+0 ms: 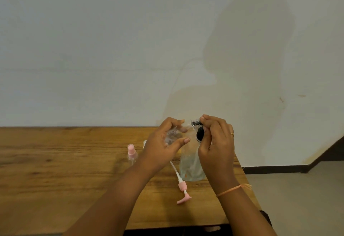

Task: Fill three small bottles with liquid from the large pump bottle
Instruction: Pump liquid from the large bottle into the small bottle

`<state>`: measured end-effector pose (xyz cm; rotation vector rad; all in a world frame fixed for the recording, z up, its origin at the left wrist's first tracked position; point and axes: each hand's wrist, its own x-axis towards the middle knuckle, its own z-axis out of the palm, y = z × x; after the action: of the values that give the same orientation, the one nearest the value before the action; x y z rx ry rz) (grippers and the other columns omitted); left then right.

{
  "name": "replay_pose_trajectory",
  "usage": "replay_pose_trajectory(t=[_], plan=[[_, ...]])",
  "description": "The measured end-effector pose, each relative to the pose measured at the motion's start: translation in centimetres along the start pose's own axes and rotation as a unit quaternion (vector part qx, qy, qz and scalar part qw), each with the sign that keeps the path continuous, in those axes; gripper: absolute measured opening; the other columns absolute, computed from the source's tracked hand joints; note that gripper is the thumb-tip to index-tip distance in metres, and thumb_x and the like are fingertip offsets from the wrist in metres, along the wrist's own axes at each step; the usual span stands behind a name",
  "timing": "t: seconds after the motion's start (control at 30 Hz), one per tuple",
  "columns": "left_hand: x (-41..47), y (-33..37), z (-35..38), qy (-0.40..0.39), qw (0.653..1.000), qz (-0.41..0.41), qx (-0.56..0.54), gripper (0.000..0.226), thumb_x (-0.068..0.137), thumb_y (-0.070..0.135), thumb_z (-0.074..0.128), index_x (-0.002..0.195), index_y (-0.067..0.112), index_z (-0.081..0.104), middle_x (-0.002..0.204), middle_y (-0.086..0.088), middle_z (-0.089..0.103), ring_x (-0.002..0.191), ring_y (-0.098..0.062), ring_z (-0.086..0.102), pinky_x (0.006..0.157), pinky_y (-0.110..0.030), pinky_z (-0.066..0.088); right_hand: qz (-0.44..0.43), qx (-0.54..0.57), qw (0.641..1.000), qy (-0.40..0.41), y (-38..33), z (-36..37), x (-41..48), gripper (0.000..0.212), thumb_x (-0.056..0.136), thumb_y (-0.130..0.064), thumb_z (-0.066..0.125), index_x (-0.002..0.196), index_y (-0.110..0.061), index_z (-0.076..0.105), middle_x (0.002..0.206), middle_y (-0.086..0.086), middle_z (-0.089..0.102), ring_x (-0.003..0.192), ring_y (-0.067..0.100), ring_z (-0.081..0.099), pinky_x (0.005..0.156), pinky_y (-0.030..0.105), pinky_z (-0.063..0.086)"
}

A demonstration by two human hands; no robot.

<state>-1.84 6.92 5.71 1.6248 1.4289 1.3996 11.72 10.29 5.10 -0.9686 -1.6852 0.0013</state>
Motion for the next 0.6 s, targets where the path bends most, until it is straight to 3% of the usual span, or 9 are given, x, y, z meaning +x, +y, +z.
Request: replay_pose_trajectory(t=[0.1, 0.37, 0.6], plan=[[0.1, 0.4, -0.3, -0.003, 1.0, 0.018, 0.01, 0.037, 0.079, 0.022, 0.071, 0.107, 0.037, 0.052, 0.104, 0.03, 0.06, 0.103, 0.01, 0.056, 0.081, -0.007, 0.045, -0.002, -0.001, 1.0, 0.007, -0.4, -0.2, 0.1, 0.029, 0.085, -0.009, 0.039, 0.098, -0.003, 0.065, 0.101, 0.009, 0.064, 0.092, 0.023, 0.055, 0.076, 0.022, 0.043], [-0.3, 0.6, -0.1, -0.008, 0.999, -0.004, 0.035, 0.044, 0.081, 0.021, 0.07, 0.108, 0.049, 0.048, 0.103, 0.024, 0.061, 0.101, 0.016, 0.053, 0.074, -0.001, 0.043, -0.018, -0.019, 1.0, -0.011, 0.7, 0.4, -0.4, 0.026, 0.082, 0.002, 0.048, 0.102, -0.002, 0.064, 0.102, 0.011, 0.063, 0.096, 0.018, 0.051, 0.079, 0.025, 0.044], [-0.2, 0.9, -0.2, 0.001, 1.0, 0.007, 0.018, 0.042, 0.08, 0.018, 0.071, 0.11, 0.04, 0.052, 0.102, 0.021, 0.063, 0.102, 0.013, 0.055, 0.077, -0.002, 0.042, -0.006, -0.007, 1.0, 0.003, 0.0, 0.0, -0.2, 0.025, 0.081, 0.003, 0.05, 0.1, -0.004, 0.063, 0.102, 0.009, 0.063, 0.096, 0.016, 0.05, 0.077, 0.026, 0.045]])
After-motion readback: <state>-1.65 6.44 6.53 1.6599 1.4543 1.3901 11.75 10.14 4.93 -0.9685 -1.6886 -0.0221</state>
